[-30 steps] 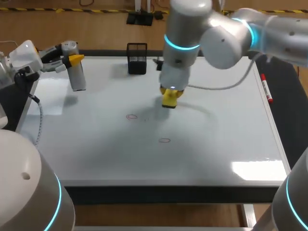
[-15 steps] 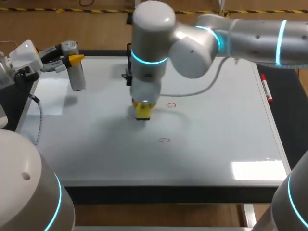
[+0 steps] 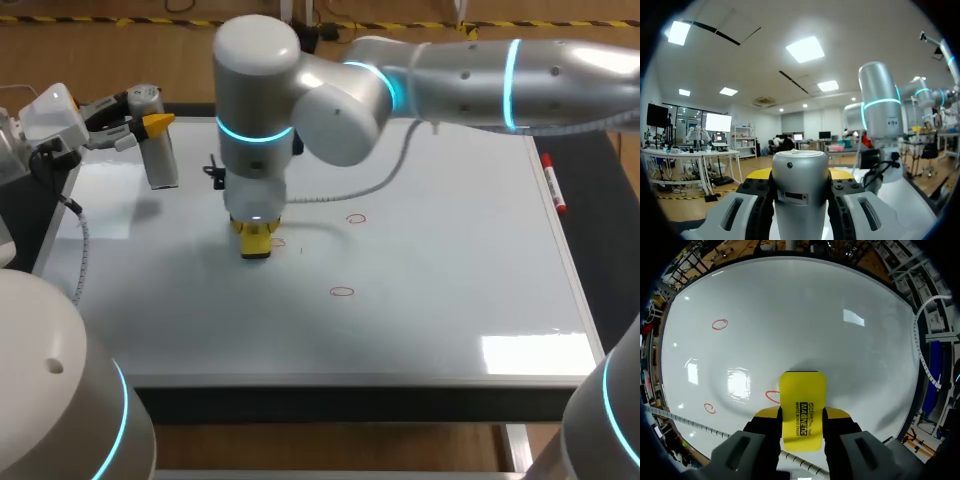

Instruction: Pick up the inspection probe, press it on each red-marked spot on the whiteboard one by one, put down the probe, pick up the eraser, and wipe off all the red marks.

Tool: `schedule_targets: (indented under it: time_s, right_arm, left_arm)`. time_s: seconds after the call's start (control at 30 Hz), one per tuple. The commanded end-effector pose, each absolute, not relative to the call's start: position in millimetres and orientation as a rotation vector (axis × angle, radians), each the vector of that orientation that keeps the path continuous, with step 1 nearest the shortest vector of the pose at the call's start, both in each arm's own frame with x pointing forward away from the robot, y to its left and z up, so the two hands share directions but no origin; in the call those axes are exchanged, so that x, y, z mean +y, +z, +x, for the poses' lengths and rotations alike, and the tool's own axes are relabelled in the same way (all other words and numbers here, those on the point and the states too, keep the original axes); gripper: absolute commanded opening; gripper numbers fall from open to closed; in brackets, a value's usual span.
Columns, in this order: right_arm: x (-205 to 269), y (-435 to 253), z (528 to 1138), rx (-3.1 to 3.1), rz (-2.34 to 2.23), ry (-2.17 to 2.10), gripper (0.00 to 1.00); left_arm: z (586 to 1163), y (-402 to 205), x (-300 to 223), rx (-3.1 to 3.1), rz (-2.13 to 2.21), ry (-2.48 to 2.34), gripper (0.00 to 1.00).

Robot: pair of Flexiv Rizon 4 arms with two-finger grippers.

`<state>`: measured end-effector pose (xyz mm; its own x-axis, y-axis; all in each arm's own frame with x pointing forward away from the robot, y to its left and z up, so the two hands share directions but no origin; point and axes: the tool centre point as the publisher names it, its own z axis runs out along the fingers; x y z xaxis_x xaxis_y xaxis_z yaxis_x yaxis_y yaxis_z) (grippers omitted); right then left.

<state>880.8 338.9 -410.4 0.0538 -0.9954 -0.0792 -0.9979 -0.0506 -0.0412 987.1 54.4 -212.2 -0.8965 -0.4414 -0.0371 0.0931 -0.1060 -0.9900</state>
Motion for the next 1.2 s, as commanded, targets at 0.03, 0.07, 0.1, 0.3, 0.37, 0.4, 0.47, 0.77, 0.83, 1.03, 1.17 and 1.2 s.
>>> schedule_targets:
  time_s: [0.03,0.07,0.1,0.3,0.37,0.4,0.47,0.77,0.83,1.03,1.17,1.2]
  right_arm:
    - [350,-414,884,2.13,-2.248,-0.008,0.0]
    - [350,-415,884,2.129,-2.249,-0.002,0.0]
    - [351,-416,885,2.129,-2.25,-0.001,0.0]
    - [347,-418,884,2.135,-2.246,0.006,0.0]
    - [346,-419,884,2.136,-2.247,0.008,0.0]
    - [345,-420,884,2.136,-2.248,0.008,0.0]
    - [343,-422,885,2.138,-2.251,0.012,0.0]
    - [327,-422,885,2.16,-2.233,0.013,0.0]
    - [322,-422,886,2.163,-2.227,0.01,0.0]
    - [307,-420,887,2.185,-2.201,-0.004,0.0]
    - [296,-421,888,2.203,-2.183,-0.02,0.0]
    - [294,-421,888,2.206,-2.18,-0.021,0.0]
  left_arm:
    - [986,-211,54,1.813,-0.382,-2.063,0.0]
    - [986,-211,54,1.813,-0.382,-2.063,0.0]
    - [986,-211,54,1.813,-0.382,-2.063,0.0]
    - [986,-211,54,1.813,-0.382,-2.063,0.0]
    - [986,-211,54,1.813,-0.382,-2.063,0.0]
    - [986,-211,54,1.813,-0.382,-2.063,0.0]
    - [986,-211,54,1.813,-0.382,-2.063,0.0]
    - [986,-211,54,1.813,-0.382,-2.063,0.0]
    - [986,-211,54,1.813,-0.382,-2.063,0.0]
    - [986,-211,54,1.813,-0.382,-2.063,0.0]
    - [986,-211,54,1.813,-0.382,-2.063,0.0]
    - [986,-211,54,1.813,-0.382,-2.063,0.0]
